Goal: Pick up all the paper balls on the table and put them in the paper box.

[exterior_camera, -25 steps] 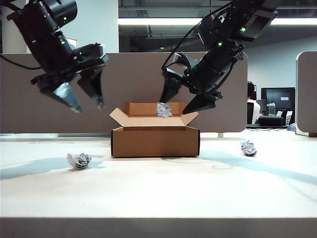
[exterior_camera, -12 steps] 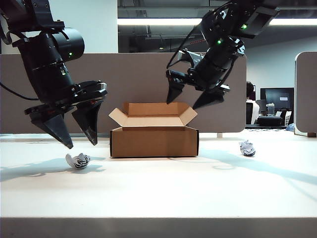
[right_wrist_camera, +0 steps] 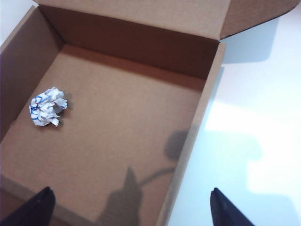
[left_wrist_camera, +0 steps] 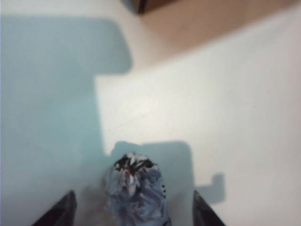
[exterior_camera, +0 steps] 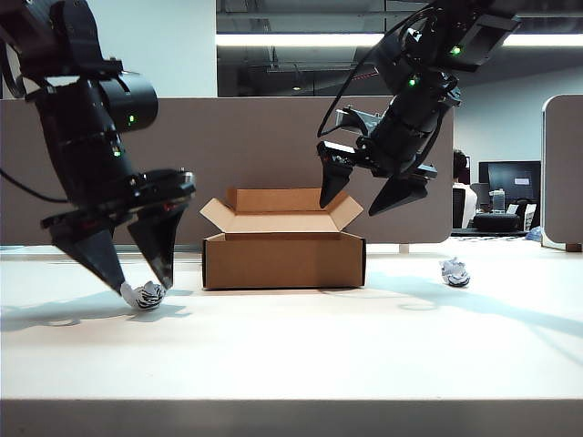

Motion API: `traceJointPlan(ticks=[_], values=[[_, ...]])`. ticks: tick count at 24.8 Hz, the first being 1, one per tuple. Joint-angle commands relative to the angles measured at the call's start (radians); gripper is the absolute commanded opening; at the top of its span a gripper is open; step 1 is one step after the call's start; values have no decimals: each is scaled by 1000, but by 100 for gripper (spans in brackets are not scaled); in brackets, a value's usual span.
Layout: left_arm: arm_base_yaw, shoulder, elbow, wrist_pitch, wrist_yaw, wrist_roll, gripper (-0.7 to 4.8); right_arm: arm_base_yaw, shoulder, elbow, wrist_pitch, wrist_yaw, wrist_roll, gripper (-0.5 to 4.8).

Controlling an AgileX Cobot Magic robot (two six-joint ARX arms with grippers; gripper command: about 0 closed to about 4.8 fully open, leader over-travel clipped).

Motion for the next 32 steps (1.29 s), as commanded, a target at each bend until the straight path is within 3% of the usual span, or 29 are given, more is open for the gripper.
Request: traceJointPlan(ticks=[1,2,5,6,8,11,13,17,21,24,26,27,28,29,32], values=[[-2,13,5,-4,-8,3,282,1,-8,7,6,1,-5,472],[-2,18,5,0,-11,4,233,1,-8,7,1,1,-23,472],[-2,23,5,12,-11,24,225,0,-8,7,-26,3,-55,472],[-2,24,5,20,-11,26,164,0,-8,7,-35,4,-56,472],[-2,31,5,30,-11,26,97,-6,-8,7,-42,3,-56,472],[-2,47,5,33,-11,26,67,-13,-10,7,-50,6,-56,471],[-2,58,5,37,-11,26,16,-19,-13,7,-51,11,-56,471],[-2,46,44,35,-10,25,12,-28,-24,7,-66,26,-56,471],[-15,8,206,5,0,-1,12,-51,-36,7,-76,29,-60,471],[-34,14,363,98,0,-7,12,-77,-38,7,-92,94,-90,471],[-45,50,436,144,1,-47,32,-92,-37,7,-111,212,-103,471],[-45,70,462,142,1,-45,68,-99,-37,7,-116,243,-105,471],[-47,103,492,137,0,-45,194,-108,-37,6,-124,301,-105,471],[-47,118,498,137,0,-45,268,-114,-36,6,-126,300,-105,471],[-46,167,499,103,-2,-45,292,-127,-30,6,-132,287,-105,471]])
